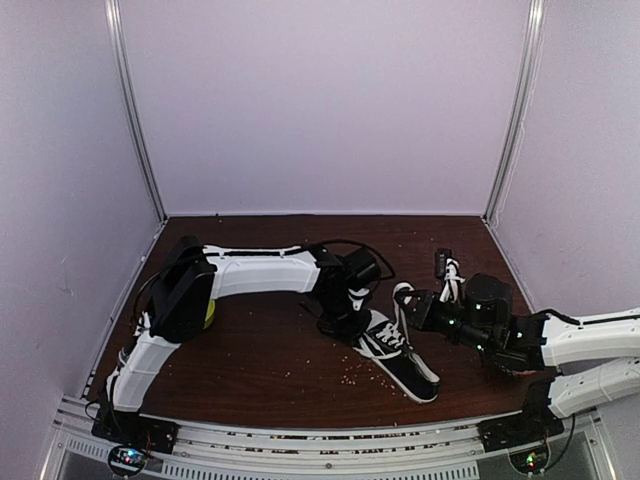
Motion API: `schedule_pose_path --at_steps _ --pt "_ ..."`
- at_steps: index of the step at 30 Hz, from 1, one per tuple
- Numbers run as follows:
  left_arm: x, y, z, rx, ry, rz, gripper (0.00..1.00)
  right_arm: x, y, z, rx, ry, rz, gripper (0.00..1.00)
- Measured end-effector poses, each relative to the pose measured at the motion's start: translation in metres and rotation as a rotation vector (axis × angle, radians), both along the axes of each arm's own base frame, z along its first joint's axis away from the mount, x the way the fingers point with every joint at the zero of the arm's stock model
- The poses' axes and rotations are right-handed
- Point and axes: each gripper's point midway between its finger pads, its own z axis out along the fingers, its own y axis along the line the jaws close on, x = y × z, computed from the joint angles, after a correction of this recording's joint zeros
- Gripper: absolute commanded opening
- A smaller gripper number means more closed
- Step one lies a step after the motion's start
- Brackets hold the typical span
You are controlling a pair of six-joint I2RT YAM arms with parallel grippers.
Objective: Tie the shoes
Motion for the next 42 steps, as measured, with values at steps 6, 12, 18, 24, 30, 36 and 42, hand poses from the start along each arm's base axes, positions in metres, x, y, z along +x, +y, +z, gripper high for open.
schedule_pose_path --at_steps 6,12,18,24,30,36,42 --pt "0.004 0.003 0.001 -0.029 -0.034 0.048 0.00 -0.006 0.007 -0.003 0.013 0.016 0.050 0.00" --pt "0.005 0.022 0.010 -0.065 -0.137 0.082 0.00 -0.016 0.016 -0.005 0.018 0.040 0.123 0.00" --pt "0.011 0.009 0.073 -0.291 -0.259 0.064 0.00 -0.026 0.021 -0.004 0.014 0.066 0.176 0.00" --pt "0.014 -0.025 0.121 -0.514 -0.339 -0.031 0.00 -0.029 0.026 0.004 0.038 0.089 0.185 0.00" --pt "-0.003 -0.034 0.121 -0.596 -0.309 -0.133 0.00 -0.024 0.024 0.012 0.064 0.101 0.139 0.00" --pt "-0.012 -0.040 0.123 -0.642 -0.293 -0.199 0.00 -0.016 0.017 0.010 0.053 0.127 0.067 0.00" --pt "-0.006 -0.030 0.108 -0.603 -0.286 -0.152 0.00 -0.010 -0.003 0.001 0.051 0.141 -0.037 0.00"
